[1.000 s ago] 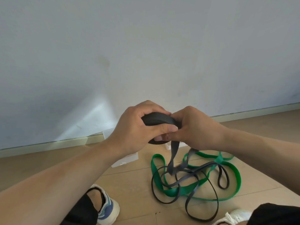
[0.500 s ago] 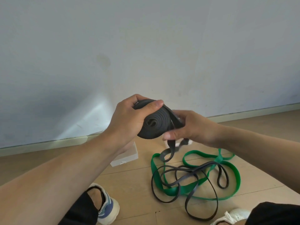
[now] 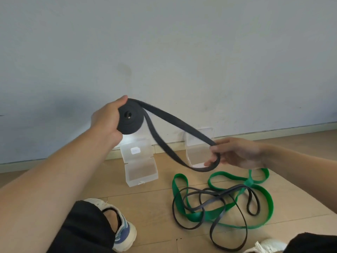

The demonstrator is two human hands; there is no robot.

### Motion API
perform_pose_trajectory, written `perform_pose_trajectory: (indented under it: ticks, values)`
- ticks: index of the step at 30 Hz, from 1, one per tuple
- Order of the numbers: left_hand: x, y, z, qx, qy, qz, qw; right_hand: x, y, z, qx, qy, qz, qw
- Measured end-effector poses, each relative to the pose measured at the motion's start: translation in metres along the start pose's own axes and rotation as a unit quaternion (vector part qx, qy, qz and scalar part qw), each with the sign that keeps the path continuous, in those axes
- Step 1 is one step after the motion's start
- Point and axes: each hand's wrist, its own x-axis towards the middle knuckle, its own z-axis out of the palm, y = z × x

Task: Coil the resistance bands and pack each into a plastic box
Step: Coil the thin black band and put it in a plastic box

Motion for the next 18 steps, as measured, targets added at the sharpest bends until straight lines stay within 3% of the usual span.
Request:
perform_pose_trajectory:
  ticks: [3,5,7,10,12,16,18]
  values:
    - [0.022,0.002,-0.016,-0.017,0.031,-0.011,0.999,-0.006,-0.004,-0.01,0.107,-0.058,0.012,0.992]
    - [0.028,0.0,-0.021,-0.01,0.031,-0.016,0.999,-0.005,-0.003,-0.011,0.145,-0.025,0.017,0.989]
    - [0.03,-0.003,-0.02,0.006,0.029,-0.009,1.0,0.002,-0.002,-0.009,0.142,0.09,0.024,0.986]
    - [0.018,-0.006,-0.009,0.04,0.018,0.024,0.999,0.014,0.004,-0.013,0.044,0.308,0.06,0.949]
    - [0.004,-0.01,0.001,0.098,-0.004,0.081,0.992,0.015,0.011,-0.017,-0.07,0.359,0.087,0.927]
    - [-0.028,-0.016,0.015,0.217,-0.099,0.174,0.955,0.006,0.019,-0.005,-0.337,0.267,0.143,0.892]
    - [-0.04,-0.019,0.019,0.258,-0.166,0.186,0.933,0.006,0.009,0.007,-0.364,0.243,0.071,0.896]
